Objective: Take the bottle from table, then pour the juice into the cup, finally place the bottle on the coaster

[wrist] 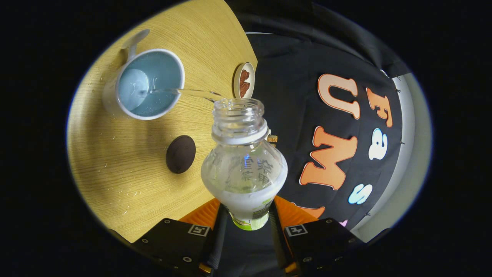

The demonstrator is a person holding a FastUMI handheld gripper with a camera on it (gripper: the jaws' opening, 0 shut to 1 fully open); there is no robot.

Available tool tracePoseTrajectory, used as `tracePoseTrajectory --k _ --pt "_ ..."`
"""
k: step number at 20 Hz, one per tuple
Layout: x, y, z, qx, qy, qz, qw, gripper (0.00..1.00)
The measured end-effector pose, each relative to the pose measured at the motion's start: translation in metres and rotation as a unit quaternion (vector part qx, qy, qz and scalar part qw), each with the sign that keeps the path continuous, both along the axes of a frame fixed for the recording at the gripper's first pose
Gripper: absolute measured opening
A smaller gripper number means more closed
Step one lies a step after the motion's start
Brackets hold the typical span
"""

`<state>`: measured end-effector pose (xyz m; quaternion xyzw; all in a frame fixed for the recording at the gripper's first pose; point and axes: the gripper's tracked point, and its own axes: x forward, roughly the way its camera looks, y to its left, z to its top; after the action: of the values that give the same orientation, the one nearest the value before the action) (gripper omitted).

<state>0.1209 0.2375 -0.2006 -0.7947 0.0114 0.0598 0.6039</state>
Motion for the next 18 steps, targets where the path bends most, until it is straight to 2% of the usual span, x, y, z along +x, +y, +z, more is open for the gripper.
tracePoseTrajectory --k 18 --pt "0.0072 -0.0007 0.0040 -0.032 0.005 0.018 0.999 0.57"
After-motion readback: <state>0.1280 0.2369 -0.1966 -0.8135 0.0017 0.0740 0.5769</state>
